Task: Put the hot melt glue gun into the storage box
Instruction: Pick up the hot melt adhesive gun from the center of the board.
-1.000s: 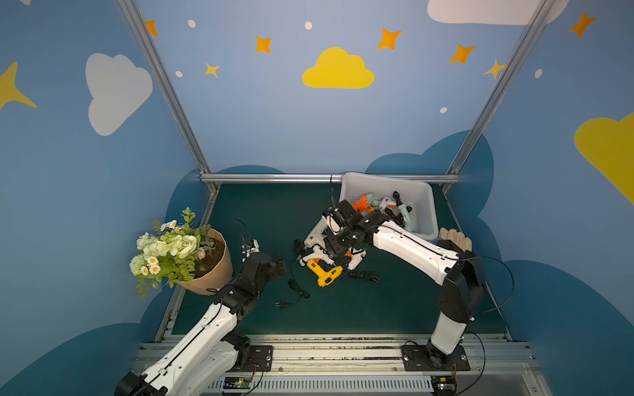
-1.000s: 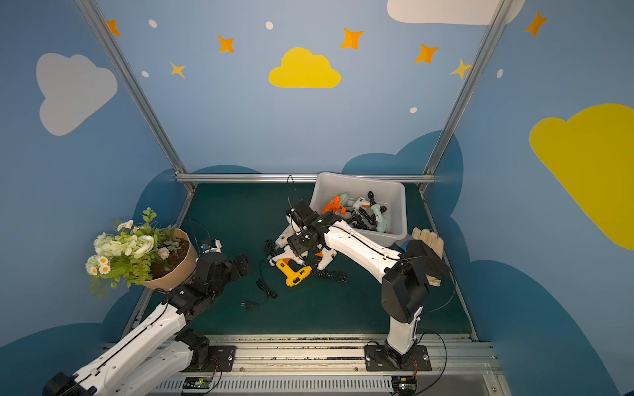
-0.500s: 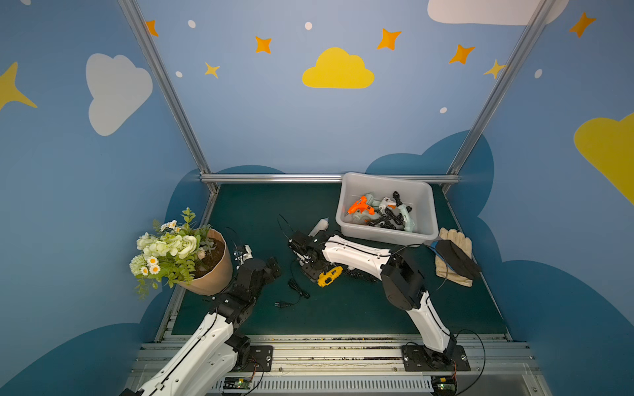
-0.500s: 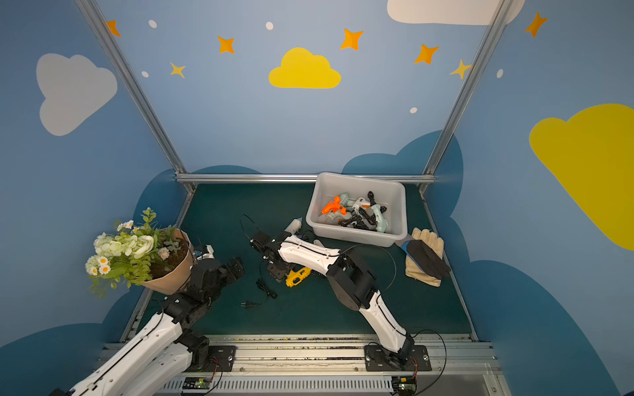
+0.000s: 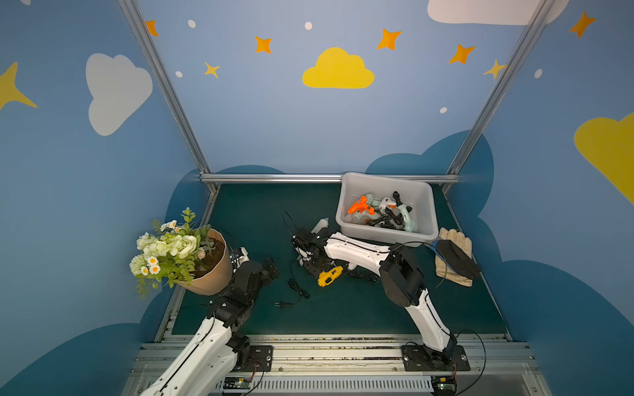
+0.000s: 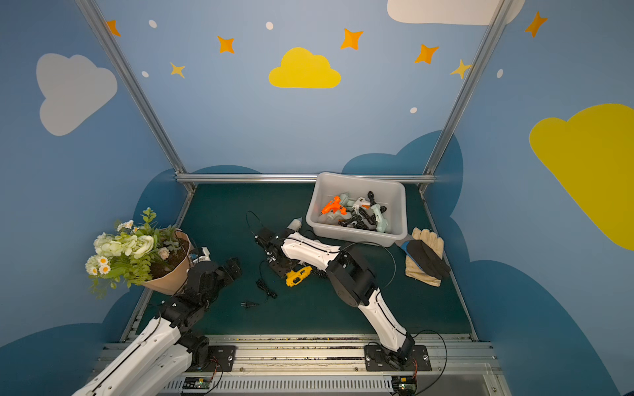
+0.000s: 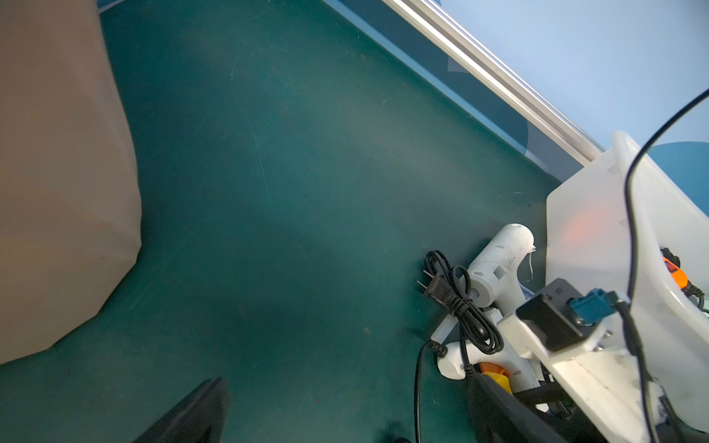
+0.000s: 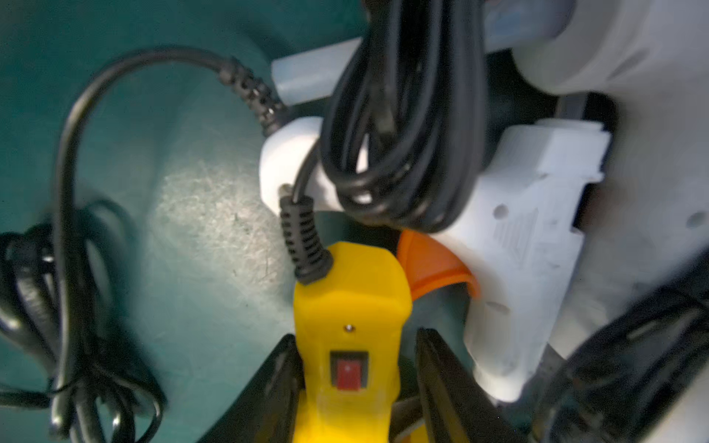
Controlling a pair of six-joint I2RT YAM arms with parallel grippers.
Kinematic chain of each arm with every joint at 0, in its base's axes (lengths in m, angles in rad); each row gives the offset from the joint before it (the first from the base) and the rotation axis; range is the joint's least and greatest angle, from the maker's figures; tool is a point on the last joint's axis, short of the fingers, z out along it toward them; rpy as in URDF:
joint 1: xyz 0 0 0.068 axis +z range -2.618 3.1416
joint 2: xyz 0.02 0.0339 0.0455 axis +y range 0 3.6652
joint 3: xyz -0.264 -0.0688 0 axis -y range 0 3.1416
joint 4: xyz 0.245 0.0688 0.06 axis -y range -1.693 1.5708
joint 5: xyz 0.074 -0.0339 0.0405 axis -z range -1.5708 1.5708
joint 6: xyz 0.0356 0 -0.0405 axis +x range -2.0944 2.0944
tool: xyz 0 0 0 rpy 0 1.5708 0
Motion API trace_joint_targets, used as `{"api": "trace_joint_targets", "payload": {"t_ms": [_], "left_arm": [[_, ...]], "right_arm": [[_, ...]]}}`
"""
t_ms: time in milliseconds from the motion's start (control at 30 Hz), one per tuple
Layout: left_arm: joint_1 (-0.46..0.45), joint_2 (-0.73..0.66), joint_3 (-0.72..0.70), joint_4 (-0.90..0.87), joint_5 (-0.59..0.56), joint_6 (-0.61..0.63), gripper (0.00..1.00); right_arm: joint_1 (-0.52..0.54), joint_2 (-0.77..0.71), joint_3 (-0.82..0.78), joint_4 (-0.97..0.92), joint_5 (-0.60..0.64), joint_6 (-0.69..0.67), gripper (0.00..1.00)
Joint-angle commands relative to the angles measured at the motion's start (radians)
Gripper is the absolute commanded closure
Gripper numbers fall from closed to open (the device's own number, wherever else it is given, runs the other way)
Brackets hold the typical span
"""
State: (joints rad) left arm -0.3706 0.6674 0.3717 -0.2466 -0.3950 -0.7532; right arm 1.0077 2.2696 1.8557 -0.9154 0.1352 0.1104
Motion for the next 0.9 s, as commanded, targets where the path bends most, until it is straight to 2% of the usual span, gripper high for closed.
{"api": "trace_joint_targets", "payload": {"t_ms": [0, 167, 300, 367, 600, 700, 867], "left_arm": [[0.006, -0.004, -0.004, -0.011, -0.002, -0.006, 0.0], [0.006, -0.007, -0.004, -0.01, 0.002, 0.0, 0.0], [0.007, -0.009, -0.004, -0.013, 0.0, 0.001, 0.0], [0.006, -0.009, -0.004, -0.011, 0.005, 0.01, 0.0], [0.007, -0.031, -0.016, -0.003, 0.01, 0.019, 0.0], [0.006, -0.042, -0.021, -0.001, 0.01, 0.022, 0.0], [0.007, -0.058, -0.026, 0.001, 0.011, 0.027, 0.0]], "right_arm": [[-0.004, 0.034, -0.01, 0.013, -0.022, 0.018, 0.54], [-0.008, 0.018, -0.008, 0.01, -0.019, 0.025, 0.83], [-0.005, -0.065, -0.034, 0.014, -0.013, 0.024, 0.97], [-0.003, -0.119, -0.051, 0.016, -0.002, 0.026, 1.0], [-0.006, -0.309, -0.096, 0.038, -0.021, 0.035, 1.0], [-0.012, -0.378, -0.108, 0.057, -0.062, 0.04, 1.0], [-0.047, -0.496, -0.147, 0.131, -0.199, 0.06, 1.0]]}}
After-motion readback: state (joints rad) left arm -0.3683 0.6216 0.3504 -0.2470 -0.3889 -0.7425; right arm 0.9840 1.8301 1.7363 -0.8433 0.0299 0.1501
